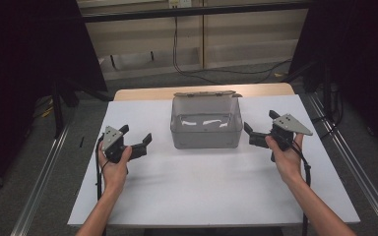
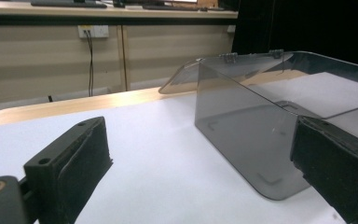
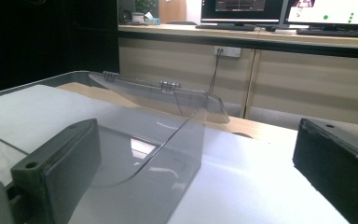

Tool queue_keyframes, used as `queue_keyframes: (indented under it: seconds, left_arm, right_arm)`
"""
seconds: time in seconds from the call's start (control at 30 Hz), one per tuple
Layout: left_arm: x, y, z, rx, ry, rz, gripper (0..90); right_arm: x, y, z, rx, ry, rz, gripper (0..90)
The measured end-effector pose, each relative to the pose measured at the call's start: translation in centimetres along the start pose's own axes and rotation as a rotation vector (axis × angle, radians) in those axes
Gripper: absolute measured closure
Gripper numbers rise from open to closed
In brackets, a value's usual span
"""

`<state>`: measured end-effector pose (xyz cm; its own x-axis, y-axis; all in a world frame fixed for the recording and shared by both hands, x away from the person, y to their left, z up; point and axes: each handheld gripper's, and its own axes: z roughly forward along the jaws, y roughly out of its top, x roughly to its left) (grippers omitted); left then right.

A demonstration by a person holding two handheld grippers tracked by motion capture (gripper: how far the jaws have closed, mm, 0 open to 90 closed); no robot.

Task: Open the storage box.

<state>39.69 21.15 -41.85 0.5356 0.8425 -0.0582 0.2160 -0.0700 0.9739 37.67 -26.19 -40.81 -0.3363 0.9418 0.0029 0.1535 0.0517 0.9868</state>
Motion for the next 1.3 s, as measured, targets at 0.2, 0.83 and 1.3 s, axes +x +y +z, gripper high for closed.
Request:
queue_keyframes:
  seconds: [0.2, 0.83, 1.3]
  left_arm:
    - [-0.8, -0.5, -2.2, -0.011, 0.006, 0.01, 4.1]
    - [-1.7, -2.7, -7.5, -0.025, 0.025, -0.007, 3.9]
    - [-3.0, -4.1, -10.3, -0.028, 0.045, -0.036, 3.8]
  right_arm:
    - [0.2, -0.7, -1.9, -0.023, -0.004, -0.003, 0.9]
    - [0.3, -2.9, -7.7, -0.003, -0.031, 0.032, 0.7]
    - [-0.2, -4.3, -12.2, -0.006, -0.095, 0.026, 0.0]
